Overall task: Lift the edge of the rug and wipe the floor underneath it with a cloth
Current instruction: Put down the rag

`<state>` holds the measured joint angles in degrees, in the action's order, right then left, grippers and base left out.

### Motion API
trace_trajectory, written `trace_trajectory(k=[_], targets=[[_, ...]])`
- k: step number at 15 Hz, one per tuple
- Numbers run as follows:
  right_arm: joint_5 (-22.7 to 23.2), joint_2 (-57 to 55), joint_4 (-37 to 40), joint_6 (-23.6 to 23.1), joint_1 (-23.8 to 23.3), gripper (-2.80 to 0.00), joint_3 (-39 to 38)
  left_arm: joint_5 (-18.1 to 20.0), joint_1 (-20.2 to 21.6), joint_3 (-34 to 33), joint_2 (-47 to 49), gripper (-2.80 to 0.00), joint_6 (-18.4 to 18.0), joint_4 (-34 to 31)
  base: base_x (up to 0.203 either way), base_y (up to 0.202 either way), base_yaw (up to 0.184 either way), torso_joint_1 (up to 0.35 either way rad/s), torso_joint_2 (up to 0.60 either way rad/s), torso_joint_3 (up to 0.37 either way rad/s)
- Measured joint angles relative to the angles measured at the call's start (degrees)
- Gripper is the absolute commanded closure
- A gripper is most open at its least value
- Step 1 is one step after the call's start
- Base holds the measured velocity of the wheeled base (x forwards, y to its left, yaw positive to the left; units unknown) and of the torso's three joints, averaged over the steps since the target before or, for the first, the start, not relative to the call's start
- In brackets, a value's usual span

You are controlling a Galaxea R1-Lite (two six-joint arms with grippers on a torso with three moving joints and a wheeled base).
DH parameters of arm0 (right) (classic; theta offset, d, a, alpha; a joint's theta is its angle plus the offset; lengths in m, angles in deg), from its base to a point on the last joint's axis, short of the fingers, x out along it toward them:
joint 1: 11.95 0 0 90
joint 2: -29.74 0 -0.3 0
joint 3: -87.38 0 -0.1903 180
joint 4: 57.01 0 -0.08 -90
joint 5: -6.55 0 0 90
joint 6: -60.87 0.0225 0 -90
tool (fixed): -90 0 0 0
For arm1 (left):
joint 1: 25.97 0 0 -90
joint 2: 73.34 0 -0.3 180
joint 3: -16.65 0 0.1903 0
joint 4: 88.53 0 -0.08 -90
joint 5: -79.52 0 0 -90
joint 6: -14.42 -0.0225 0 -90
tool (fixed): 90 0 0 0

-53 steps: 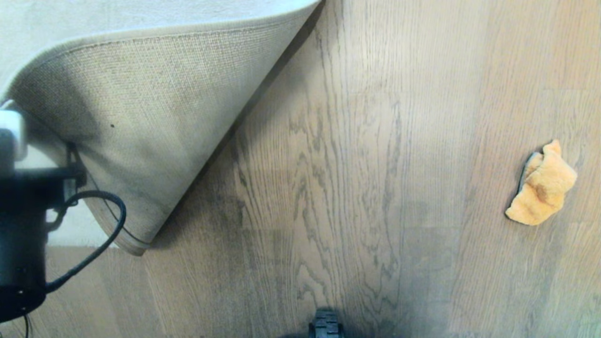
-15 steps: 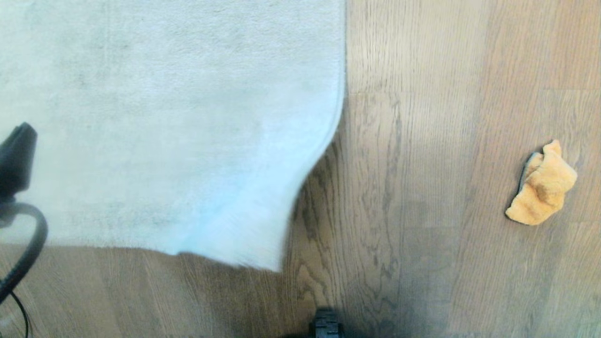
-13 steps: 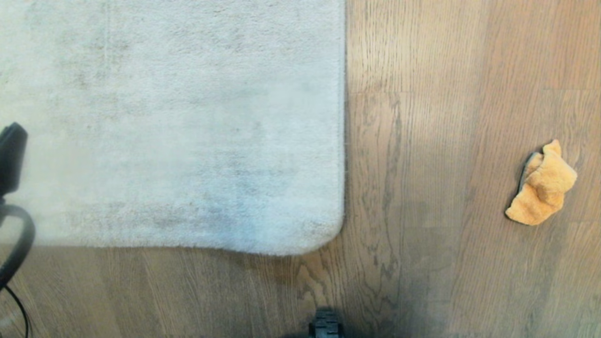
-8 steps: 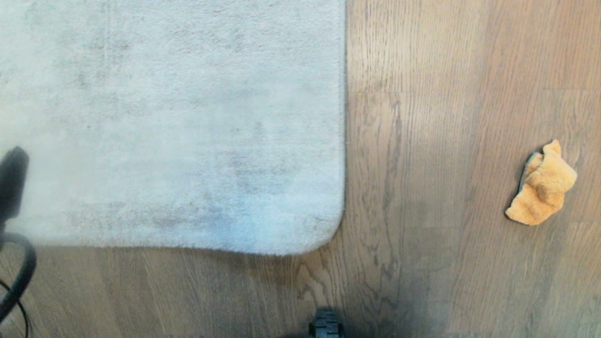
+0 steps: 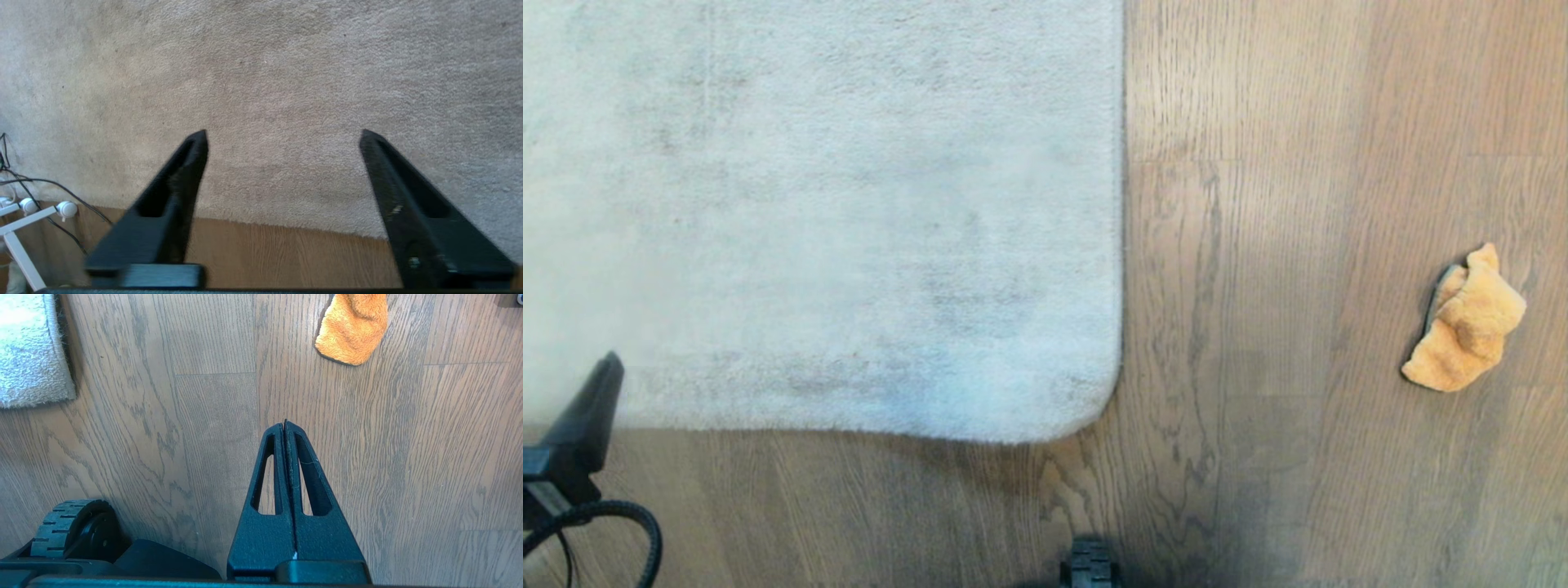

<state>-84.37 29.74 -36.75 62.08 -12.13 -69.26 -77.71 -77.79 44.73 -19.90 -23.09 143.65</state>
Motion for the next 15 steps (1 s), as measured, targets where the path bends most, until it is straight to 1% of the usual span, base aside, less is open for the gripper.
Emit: trace_trajectory(k=[4, 7, 9, 11, 12, 13, 15], targets=[[-0.01, 0.0, -0.02, 0.0, 0.0, 0.0, 0.0, -0.05, 0.04, 0.21, -0.15, 0.0, 0.02, -3.01, 0.0, 0.0, 0.0, 0.0, 0.0, 0.0], [-0.02, 0.0, -0.02, 0.0, 0.0, 0.0, 0.0, 0.04, 0.12, 0.93, 0.0, 0.0, 0.05, -8.03, 0.0, 0.0, 0.0, 0.0, 0.0, 0.0], [0.0, 0.0, -0.01, 0.01, 0.0, 0.0, 0.0, 0.24, 0.43, 2.04, 1.23, 0.0, 0.18, -10.25, 0.0, 0.0, 0.0, 0.0, 0.0, 0.0], [0.0, 0.0, -0.02, 0.0, 0.0, 0.0, 0.0, 1.64, 0.62, 2.87, 4.14, 0.0, 2.04, -10.87, 0.0, 0.0, 0.0, 0.0, 0.0, 0.0], [-0.01, 0.0, -0.02, 0.0, 0.0, 0.0, 0.0, 3.65, 1.08, 3.08, 5.85, 0.0, 3.84, -11.34, 0.0, 0.0, 0.0, 0.0, 0.0, 0.0], [-0.01, 0.0, 0.0, 0.0, 0.0, 0.0, 0.0, 7.18, 2.12, 3.3, 7.68, 0.0, 6.39, -11.94, 0.0, 0.0, 0.0, 0.0, 0.0, 0.0], [0.0, 0.0, -0.02, 0.0, 0.0, 0.0, 0.0, 17.01, 5.53, 4.04, 10.91, 0.0, 11.86, -14.12, 0.0, 0.0, 0.0, 0.0, 0.0, 0.0]])
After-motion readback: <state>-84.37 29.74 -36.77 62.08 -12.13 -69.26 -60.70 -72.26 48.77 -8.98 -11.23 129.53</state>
